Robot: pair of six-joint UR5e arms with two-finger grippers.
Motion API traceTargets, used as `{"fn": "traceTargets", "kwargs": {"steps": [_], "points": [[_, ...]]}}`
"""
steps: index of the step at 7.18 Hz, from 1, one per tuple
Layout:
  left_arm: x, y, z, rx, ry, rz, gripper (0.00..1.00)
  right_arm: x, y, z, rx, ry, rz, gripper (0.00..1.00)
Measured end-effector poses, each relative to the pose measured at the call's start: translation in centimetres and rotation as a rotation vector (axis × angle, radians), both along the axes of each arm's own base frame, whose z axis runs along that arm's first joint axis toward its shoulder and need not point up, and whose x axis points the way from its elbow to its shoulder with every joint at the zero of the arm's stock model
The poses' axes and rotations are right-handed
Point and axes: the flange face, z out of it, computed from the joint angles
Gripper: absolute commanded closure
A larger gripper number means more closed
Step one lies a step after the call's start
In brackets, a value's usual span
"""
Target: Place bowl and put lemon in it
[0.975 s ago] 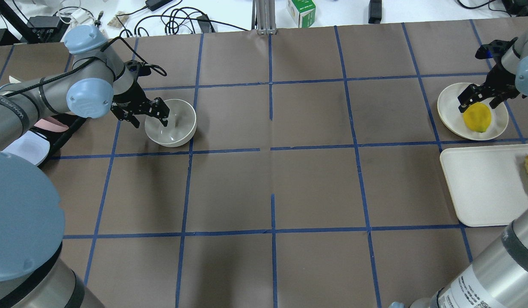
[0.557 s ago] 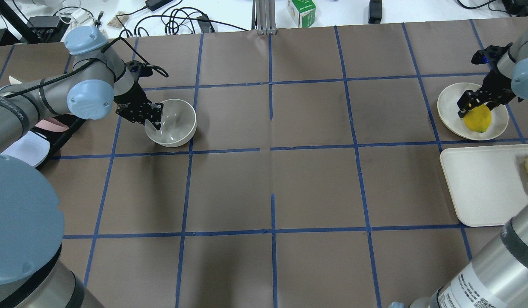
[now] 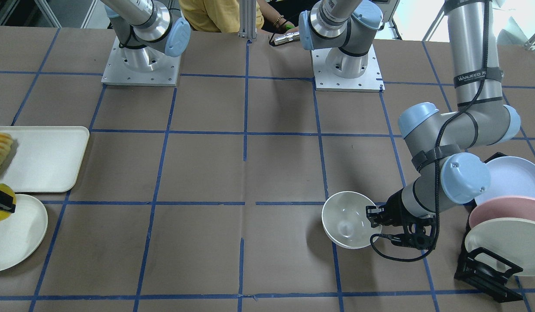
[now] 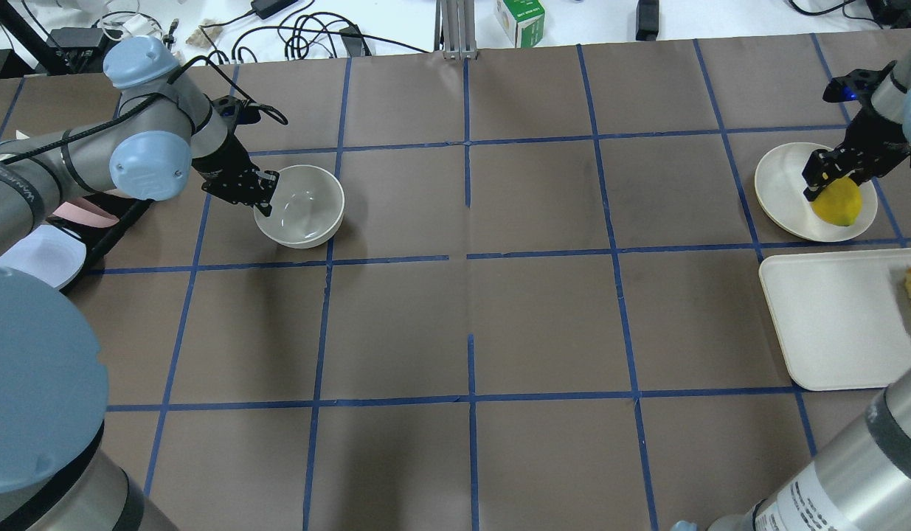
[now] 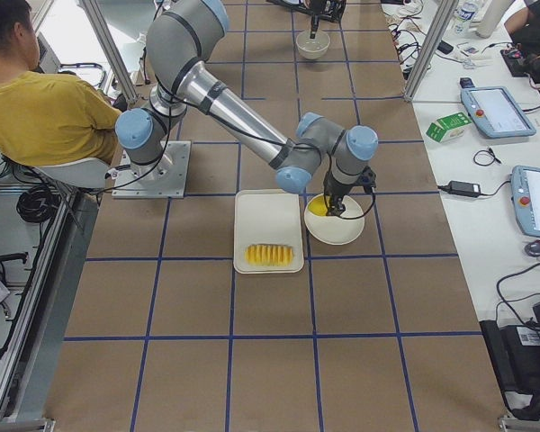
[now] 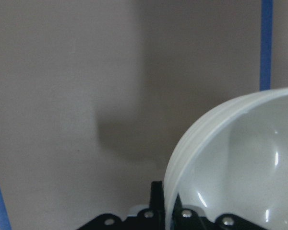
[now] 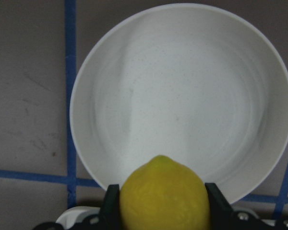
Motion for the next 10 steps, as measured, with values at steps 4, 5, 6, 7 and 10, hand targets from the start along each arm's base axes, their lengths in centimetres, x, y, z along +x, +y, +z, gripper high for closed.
{"fn": "traceTargets", "kwargs": {"steps": [4,5,6,7,10], "points": [[-14.4,4.0,2.6,0.052,0.102,0.108,1.00,11.8,1.2,8.1,0.023,0.012,-0.078,1.00],[-19.2,5.6,2.3,0.076,0.096,0.144,1.00,15.6,1.0,8.3,0.024,0.019,-0.086,1.00],[-22.5,6.8,1.7,0.098,0.084,0.170,1.00,18.6,0.9,8.3,0.024,0.024,-0.107,1.00],[-24.3,7.7,0.9,0.118,0.074,0.182,1.00,21.0,0.9,8.3,0.022,0.024,-0.132,1.00],[-25.6,8.1,-0.7,0.130,0.065,0.185,1.00,27.0,1.0,8.3,0.015,-0.021,-0.171,1.00]]}}
